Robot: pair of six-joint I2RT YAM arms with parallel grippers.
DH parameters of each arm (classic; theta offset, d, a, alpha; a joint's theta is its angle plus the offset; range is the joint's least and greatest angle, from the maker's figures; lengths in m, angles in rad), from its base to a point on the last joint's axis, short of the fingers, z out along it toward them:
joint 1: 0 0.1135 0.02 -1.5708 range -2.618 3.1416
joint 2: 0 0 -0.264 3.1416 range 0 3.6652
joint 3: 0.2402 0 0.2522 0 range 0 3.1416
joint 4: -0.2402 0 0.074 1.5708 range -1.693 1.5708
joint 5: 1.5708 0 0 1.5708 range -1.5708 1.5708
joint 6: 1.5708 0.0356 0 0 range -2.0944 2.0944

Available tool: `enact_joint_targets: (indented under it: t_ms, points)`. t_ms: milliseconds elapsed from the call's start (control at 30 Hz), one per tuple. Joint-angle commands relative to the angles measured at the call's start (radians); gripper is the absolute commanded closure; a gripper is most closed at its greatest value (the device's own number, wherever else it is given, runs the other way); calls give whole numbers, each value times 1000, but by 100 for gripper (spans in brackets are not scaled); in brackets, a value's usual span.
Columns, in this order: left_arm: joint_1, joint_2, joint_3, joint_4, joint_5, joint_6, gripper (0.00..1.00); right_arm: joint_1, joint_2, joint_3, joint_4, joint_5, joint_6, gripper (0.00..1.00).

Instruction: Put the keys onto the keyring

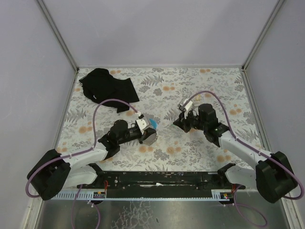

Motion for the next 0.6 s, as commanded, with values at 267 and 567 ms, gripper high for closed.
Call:
enact_joint_targets:
  t_ms: [267,567]
  points:
    - [4,-155,-33,17,37,13,99,-4,-150,-164,530,-234,35,100]
    - [4,-141,-38,9,94,72,100,-4,-125,-182,581,-394,41,100]
